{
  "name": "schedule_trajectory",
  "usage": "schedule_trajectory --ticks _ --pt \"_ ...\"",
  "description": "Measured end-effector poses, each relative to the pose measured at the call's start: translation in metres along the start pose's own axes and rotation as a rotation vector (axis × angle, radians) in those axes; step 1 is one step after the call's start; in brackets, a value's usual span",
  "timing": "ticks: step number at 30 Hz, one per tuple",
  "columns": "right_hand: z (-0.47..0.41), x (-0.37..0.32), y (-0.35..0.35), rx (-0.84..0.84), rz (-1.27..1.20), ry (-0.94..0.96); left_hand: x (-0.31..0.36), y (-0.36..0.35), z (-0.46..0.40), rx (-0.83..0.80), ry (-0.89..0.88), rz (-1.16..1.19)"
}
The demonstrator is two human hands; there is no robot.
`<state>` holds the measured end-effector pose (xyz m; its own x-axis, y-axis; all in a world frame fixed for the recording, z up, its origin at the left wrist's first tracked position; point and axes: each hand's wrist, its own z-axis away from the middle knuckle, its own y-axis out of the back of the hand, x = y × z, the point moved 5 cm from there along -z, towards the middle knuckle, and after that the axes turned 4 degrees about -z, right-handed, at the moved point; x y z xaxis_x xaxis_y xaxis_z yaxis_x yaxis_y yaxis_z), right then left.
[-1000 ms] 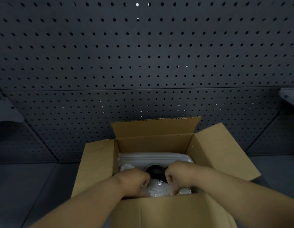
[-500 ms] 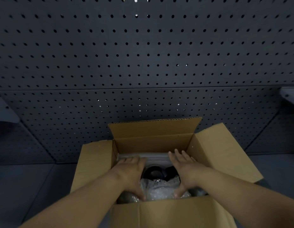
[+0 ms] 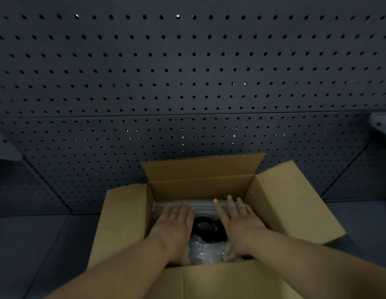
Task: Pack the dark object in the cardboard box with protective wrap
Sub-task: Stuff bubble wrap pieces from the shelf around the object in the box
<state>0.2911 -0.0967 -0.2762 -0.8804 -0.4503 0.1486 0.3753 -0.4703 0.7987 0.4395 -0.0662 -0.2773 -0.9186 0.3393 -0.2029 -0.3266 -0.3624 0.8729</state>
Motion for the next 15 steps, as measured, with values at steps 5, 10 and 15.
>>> schedule_trajectory --ticks 5,10,15 --pt "0.005 0.012 0.012 -0.174 -0.253 0.071 -0.002 -0.001 0.005 -0.011 0.013 0.011" --pt "-0.001 0.023 0.030 -0.220 -0.642 0.049 -0.006 0.002 0.008 0.022 0.014 0.053" --pt "-0.003 0.008 0.018 -0.155 -0.438 -0.008 -0.012 0.008 0.006 -0.027 -0.053 0.113"
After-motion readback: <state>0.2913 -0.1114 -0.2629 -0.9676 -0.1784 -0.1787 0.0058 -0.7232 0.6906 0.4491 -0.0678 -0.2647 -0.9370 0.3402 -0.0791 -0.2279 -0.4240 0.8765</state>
